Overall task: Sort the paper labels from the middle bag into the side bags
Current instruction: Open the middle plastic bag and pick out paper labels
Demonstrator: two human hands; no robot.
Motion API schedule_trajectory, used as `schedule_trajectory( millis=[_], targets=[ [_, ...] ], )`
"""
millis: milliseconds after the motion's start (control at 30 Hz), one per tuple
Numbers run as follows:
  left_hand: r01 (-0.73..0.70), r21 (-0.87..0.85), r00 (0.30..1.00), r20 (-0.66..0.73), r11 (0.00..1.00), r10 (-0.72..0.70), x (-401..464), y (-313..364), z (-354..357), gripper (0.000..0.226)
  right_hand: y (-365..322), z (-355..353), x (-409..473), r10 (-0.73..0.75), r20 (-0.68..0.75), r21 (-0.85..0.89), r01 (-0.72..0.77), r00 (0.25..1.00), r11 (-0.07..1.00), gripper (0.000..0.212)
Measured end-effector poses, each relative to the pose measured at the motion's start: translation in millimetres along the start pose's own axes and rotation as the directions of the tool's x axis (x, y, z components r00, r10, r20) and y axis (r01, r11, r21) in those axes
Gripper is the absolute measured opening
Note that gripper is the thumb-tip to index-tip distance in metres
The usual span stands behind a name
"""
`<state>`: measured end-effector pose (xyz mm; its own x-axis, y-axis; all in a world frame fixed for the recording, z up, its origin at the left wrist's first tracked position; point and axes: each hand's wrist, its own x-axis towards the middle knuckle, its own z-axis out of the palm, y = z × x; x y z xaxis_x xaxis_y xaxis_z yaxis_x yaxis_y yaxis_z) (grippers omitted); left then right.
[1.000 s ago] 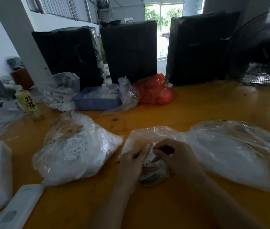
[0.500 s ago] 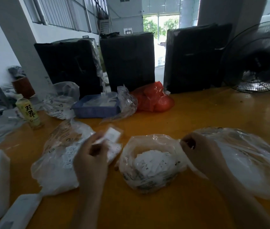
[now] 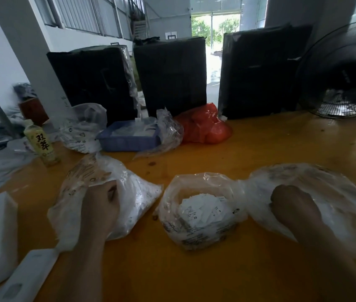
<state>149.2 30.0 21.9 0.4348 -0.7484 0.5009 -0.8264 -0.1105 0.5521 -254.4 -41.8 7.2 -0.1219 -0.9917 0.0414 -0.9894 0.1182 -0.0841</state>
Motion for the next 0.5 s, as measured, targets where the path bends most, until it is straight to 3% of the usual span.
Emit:
schedule_trajectory(
  millis=[167,300,400,500],
  targets=[
    [0.018,0.075,0.999,0.025,0.997,-0.020,1,-4,0,0.020,0,1,0,0.080,-0.029,0.087,-0.077,0.996,0.993,0.031],
    [0.005,0.035,0.983,-0.184,0.999,0.002,-4,12,-10,0.040,-3,-2,-1,0.068,-0.066,0.154,-0.057,0.996,0.986,0.031],
    [-0.100,-0.073,0.892,-0.448,0.992,0.057,-13,32,-12,0.031,-5,-5,-4,0.045,-0.122,0.199,-0.020,0.991,0.980,0.030],
    [-0.257,-0.244,0.898,-0.417,0.935,0.138,-26,61,0,0.021,-8,-10,-8,0.018,-0.163,0.237,0.021,0.986,0.971,0.029]
  ],
)
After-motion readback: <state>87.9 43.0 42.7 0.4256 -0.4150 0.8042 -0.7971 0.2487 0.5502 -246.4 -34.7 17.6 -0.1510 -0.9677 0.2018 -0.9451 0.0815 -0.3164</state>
